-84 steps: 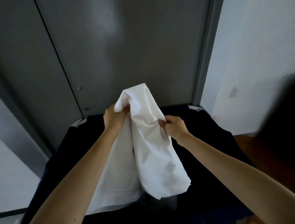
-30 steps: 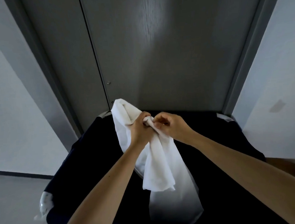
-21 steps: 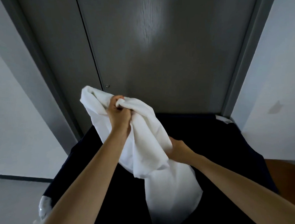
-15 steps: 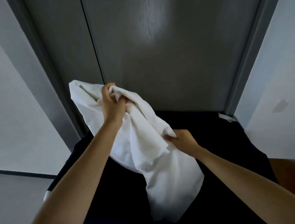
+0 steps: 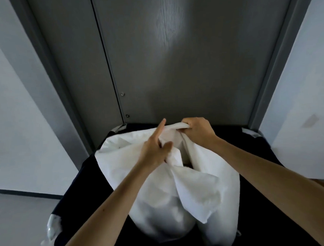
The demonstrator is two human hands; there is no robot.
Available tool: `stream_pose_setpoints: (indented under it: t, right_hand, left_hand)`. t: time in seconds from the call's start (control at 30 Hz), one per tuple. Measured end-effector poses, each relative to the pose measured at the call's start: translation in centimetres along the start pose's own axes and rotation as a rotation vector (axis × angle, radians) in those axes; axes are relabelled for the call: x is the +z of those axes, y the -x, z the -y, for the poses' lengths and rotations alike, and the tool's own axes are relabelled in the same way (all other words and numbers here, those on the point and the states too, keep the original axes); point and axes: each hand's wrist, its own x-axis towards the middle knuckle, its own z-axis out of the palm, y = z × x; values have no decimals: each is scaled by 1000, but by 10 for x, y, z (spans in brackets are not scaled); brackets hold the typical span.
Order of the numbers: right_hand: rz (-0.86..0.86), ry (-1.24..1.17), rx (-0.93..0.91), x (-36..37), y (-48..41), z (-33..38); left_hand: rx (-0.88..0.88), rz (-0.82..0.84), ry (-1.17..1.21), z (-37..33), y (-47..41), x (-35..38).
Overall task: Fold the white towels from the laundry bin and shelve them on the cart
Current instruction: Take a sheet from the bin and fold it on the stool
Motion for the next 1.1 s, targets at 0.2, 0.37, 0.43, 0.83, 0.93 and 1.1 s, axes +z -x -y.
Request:
stream_pose_setpoints:
  t: [0.2,0.37,0.43,0.83,0.93,1.1]
  right_hand:
    - [160,-98,-96,1,22,7]
    - [409,-4,40,-16,40,-31]
    - [521,91,141,-23,48,-62]
    - [206,-128,372,-2,49,-79]
    - [158,-291,478,2,32,-60]
    - [86,-490,446,5,12,-25]
  left_hand:
    - [-269,-79,358,-13,4,24]
    - [-297,-131,503,-11,4,33]
    - [-299,-159,509,-10,2,33]
    - [-238,-217,443,-3,-1,11]
    - [-251,-196,449,2,5,5]
    - [-275,-134,480,7,8,2]
